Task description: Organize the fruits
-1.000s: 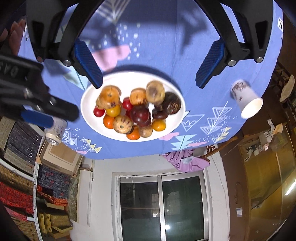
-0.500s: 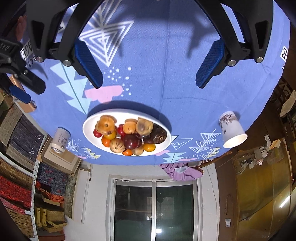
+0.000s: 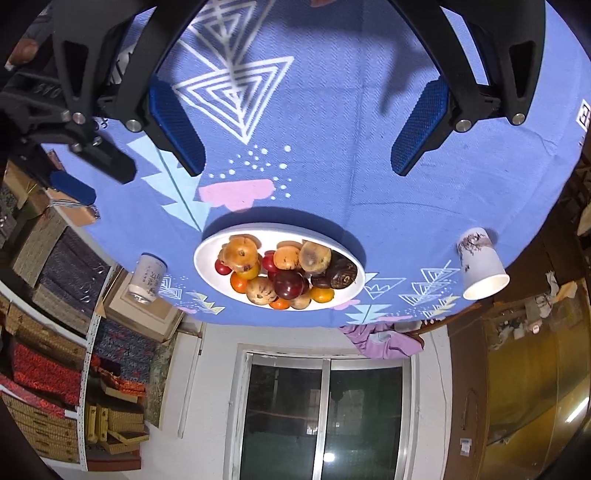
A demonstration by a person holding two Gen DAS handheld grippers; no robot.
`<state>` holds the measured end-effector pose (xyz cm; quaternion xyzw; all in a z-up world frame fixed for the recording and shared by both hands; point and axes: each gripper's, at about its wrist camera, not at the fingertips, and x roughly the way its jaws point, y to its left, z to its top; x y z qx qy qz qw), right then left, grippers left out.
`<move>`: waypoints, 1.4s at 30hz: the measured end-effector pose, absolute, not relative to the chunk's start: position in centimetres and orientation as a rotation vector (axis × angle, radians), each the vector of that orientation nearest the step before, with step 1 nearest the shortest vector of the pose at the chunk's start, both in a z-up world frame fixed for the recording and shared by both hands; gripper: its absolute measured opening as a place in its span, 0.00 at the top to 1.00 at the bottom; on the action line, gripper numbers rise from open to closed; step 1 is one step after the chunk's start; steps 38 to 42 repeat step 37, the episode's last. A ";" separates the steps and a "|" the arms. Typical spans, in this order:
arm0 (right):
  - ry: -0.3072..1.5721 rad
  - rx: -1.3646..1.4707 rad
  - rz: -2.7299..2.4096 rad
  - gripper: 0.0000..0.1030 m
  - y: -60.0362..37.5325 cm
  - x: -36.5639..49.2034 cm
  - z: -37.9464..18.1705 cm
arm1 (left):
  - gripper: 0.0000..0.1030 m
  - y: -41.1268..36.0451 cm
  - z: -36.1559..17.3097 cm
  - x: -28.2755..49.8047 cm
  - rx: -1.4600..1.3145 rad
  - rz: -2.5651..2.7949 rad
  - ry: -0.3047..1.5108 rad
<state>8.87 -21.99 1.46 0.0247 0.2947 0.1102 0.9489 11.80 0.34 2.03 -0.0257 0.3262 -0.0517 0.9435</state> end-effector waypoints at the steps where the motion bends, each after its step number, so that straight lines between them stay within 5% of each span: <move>1: 0.601 0.038 0.221 0.03 -21.8 8.8 1.4 | 0.04 0.3 2.0 11.8 -0.049 -0.093 0.666; 42: 0.571 -0.041 0.205 0.03 -20.9 8.0 1.6 | 0.04 -1.5 1.7 11.2 0.108 0.048 0.661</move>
